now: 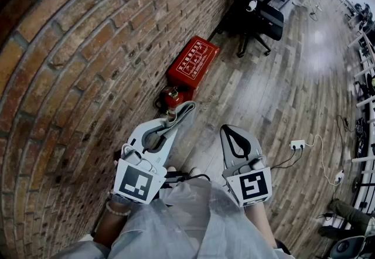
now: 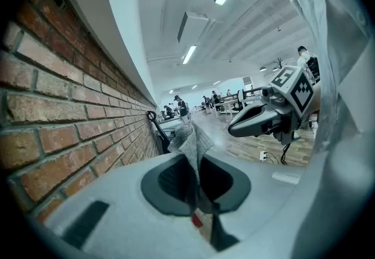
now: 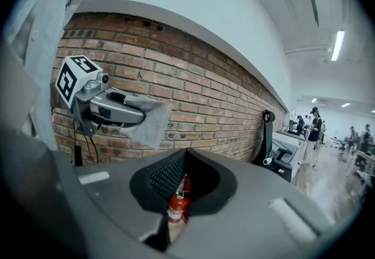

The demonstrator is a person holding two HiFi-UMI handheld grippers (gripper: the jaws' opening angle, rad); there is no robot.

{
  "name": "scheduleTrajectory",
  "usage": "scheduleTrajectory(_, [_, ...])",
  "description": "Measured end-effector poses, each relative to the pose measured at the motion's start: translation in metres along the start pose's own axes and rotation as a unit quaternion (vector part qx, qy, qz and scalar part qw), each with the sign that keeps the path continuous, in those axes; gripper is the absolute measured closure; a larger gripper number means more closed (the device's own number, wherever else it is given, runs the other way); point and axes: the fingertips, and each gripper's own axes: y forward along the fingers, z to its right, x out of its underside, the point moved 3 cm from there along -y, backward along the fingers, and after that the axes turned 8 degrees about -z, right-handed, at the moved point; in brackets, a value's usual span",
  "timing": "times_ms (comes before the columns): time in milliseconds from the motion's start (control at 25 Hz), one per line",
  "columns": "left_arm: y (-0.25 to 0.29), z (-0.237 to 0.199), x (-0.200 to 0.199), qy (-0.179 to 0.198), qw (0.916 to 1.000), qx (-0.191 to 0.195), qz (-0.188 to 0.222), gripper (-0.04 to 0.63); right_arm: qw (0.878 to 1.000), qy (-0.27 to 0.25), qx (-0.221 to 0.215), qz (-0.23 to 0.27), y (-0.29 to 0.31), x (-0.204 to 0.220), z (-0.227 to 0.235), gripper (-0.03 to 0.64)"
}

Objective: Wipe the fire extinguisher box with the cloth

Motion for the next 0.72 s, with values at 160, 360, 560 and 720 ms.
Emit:
scheduleTrajectory(160, [-0.0003,0.0028,-0.0005,0.002,1.0,0.003,-0.002,0.581,1.0,0.0,0.001,0.0,-0.0028,0.0005,0.0003,0.606])
scheduleTrajectory(360, [0.001,0.0041,-0.0014,0.001,1.0,0.004,-0.002,0.581,1.0,0.0,0.001,0.0,-0.0036,0.0006,0.0018,0.606])
scheduleTrajectory(560, [0.0019,0.0031,-0.0018,0.0,1.0,0.006,-0.001,0.581,1.0,0.001,0.001,-0.003,-0.0022,0.0003,0.0019,0.607])
scheduleTrajectory(720, [0.0011,0.0035,-0.0003,0.001,1.0,0.007,-0.002,0.581,1.0,0.006,0.002,0.001,-0.0034,0.0007,0.0014,0.606])
